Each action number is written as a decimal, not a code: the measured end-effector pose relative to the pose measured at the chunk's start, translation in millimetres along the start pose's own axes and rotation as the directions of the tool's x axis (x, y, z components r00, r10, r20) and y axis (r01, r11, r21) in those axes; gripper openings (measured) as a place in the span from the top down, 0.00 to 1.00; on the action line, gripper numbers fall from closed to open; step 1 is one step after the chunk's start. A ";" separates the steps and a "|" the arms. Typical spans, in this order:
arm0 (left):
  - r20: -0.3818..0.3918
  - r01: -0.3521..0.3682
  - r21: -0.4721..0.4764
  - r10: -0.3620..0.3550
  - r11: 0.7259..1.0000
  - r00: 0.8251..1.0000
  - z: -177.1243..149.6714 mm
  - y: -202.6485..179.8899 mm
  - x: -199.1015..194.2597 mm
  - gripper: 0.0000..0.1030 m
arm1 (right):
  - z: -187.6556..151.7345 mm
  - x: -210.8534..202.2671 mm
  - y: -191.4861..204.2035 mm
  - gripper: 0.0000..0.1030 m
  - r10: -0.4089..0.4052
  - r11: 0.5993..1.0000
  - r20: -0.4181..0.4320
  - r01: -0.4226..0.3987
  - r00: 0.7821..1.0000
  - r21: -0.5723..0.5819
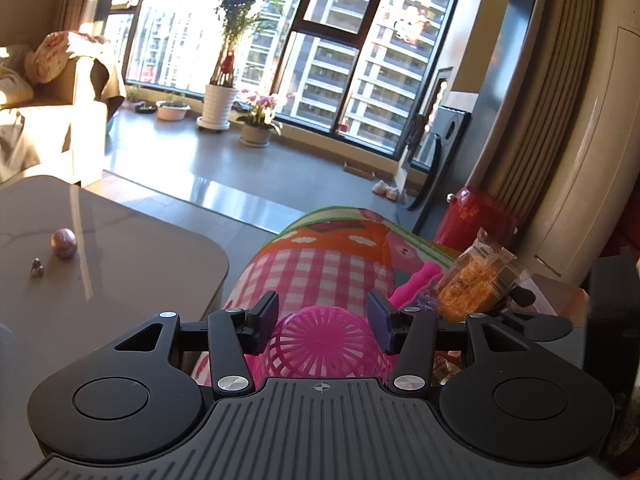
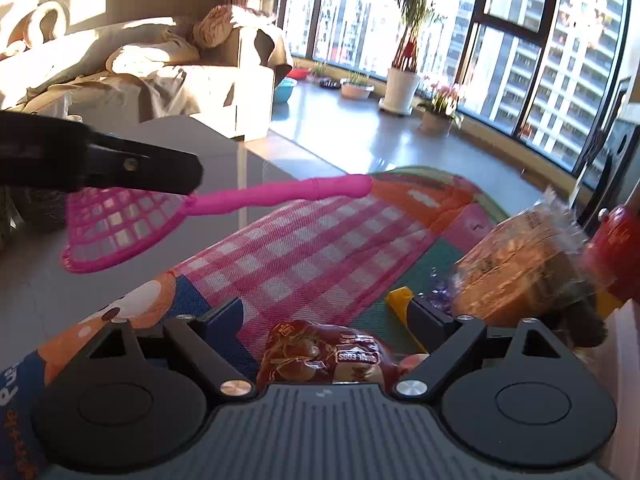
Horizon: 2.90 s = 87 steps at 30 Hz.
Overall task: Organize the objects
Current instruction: 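Grasp the pink plastic strainer with the left tool while the right tool grasps the red snack packet, then carry the strainer and snack packet into the pink box and open both tools, then grasp the bagged bread roll with the left tool while the right tool grasps the pink pig toy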
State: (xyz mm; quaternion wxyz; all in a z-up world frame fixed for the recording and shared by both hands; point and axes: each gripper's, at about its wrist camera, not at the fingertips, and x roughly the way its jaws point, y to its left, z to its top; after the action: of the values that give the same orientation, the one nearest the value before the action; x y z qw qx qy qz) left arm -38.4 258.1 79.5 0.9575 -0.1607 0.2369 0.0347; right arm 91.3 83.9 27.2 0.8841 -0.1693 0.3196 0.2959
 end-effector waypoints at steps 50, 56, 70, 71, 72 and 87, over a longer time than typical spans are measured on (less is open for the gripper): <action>0.093 0.353 0.071 -0.358 0.933 0.929 7.0 -261.4 93.7 0.48 | -162.7 -282.8 -157.1 0.26 -0.381 0.856 0.175 0.275 0.908 0.437; 0.125 0.200 0.050 -0.205 0.978 0.971 4.6 -190.9 77.7 0.48 | -103.4 -245.4 -202.9 0.05 -0.394 0.849 0.205 0.269 0.896 0.455; -0.177 0.289 0.082 -0.271 0.954 0.946 -41.5 -186.1 111.4 0.48 | -129.8 -203.6 -160.3 0.00 -0.416 0.870 0.088 0.368 0.905 0.328; -0.181 0.265 0.097 -0.245 0.959 0.953 -42.8 -192.8 118.1 0.48 | -132.4 -205.6 -155.0 0.00 -0.418 0.871 0.085 0.373 0.904 0.319; -0.186 0.235 0.112 -0.212 0.966 0.959 -44.7 -198.2 125.5 0.48 | -134.9 -207.3 -151.3 0.00 -0.419 0.872 0.083 0.376 0.904 0.312; -0.255 0.282 0.122 -0.245 0.952 0.935 -66.7 -192.1 101.4 0.62 | -135.7 -205.5 -126.6 0.00 -0.404 0.891 0.077 0.374 0.911 0.256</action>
State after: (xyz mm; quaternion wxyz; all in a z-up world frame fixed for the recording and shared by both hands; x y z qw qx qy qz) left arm 49.3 53.8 32.5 0.9279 -0.1183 0.3277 -0.1324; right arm -19.3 -164.8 77.7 0.9578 -0.1044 0.2547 0.0828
